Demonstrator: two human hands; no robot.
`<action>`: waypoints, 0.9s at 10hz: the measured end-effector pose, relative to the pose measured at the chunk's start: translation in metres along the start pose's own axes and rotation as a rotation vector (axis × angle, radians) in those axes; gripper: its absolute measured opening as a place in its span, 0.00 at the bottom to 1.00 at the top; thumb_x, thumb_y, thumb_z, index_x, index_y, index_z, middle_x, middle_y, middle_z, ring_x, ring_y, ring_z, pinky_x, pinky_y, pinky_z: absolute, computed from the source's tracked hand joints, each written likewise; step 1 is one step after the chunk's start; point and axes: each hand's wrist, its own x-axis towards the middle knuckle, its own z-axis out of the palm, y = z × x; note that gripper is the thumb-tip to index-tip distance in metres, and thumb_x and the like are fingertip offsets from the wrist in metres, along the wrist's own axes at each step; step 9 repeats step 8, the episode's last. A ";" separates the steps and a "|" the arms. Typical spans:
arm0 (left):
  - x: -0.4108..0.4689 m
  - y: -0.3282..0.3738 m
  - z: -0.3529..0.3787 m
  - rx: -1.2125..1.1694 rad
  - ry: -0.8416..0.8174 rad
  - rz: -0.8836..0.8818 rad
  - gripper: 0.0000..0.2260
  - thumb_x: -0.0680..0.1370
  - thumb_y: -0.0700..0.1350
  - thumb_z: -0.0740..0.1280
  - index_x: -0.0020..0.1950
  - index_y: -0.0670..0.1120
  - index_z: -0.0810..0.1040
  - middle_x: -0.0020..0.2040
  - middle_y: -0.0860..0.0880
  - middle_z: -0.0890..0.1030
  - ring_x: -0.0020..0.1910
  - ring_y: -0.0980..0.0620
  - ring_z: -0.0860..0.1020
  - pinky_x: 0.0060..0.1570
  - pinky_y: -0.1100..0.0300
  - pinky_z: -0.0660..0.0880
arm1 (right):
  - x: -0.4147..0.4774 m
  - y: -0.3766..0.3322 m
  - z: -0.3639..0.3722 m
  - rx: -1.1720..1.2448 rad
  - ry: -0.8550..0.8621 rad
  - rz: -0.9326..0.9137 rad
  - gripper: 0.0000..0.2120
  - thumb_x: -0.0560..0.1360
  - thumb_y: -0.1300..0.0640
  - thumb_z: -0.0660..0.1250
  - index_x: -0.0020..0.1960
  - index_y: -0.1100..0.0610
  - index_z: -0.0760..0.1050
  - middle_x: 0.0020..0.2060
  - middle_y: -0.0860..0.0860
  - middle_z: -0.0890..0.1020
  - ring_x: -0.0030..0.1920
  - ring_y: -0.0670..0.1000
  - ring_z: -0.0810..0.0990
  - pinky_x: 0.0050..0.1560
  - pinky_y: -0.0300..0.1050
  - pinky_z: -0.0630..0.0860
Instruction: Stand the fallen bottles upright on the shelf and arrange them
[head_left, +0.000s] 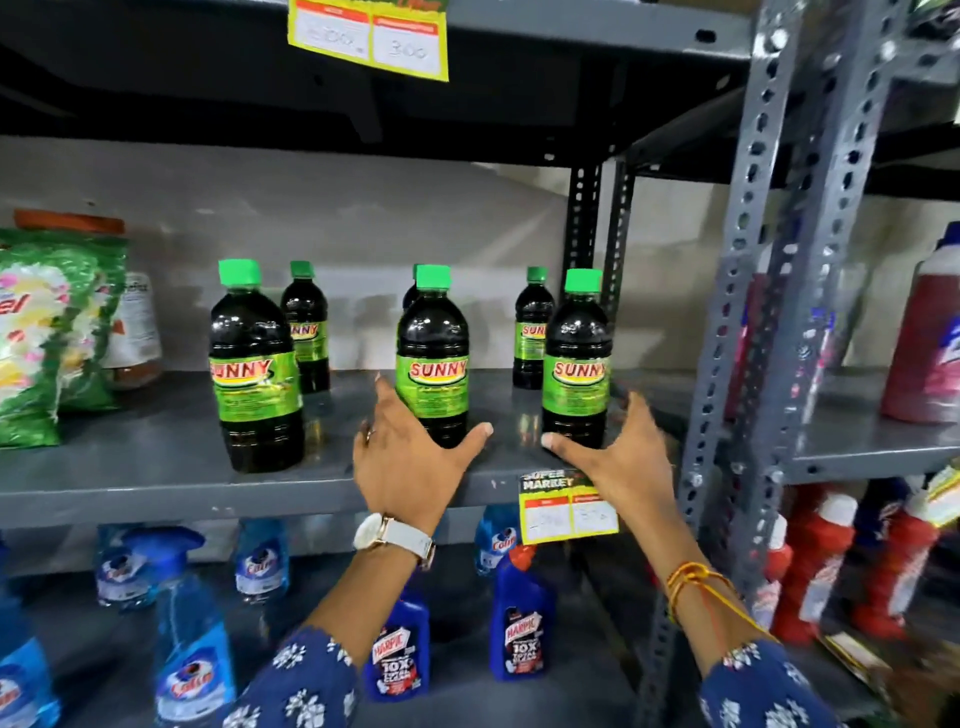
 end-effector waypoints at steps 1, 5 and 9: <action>0.000 -0.004 0.010 0.070 0.046 -0.002 0.50 0.60 0.66 0.72 0.68 0.35 0.59 0.51 0.35 0.81 0.47 0.38 0.80 0.56 0.44 0.71 | 0.001 0.002 0.004 0.006 0.018 -0.033 0.41 0.53 0.32 0.73 0.61 0.45 0.68 0.55 0.48 0.82 0.55 0.51 0.80 0.55 0.54 0.77; -0.002 0.004 0.007 0.090 0.030 0.003 0.38 0.62 0.59 0.75 0.58 0.34 0.67 0.40 0.37 0.82 0.38 0.38 0.81 0.51 0.46 0.72 | -0.001 0.007 0.008 -0.056 0.083 -0.158 0.27 0.59 0.34 0.72 0.53 0.46 0.74 0.45 0.46 0.85 0.46 0.49 0.82 0.46 0.46 0.78; -0.004 0.008 0.001 0.108 -0.065 -0.060 0.46 0.63 0.65 0.71 0.67 0.34 0.60 0.49 0.37 0.82 0.46 0.40 0.80 0.54 0.46 0.70 | -0.005 0.003 0.005 -0.025 0.014 -0.156 0.31 0.60 0.35 0.71 0.58 0.48 0.72 0.50 0.49 0.84 0.50 0.51 0.82 0.49 0.50 0.78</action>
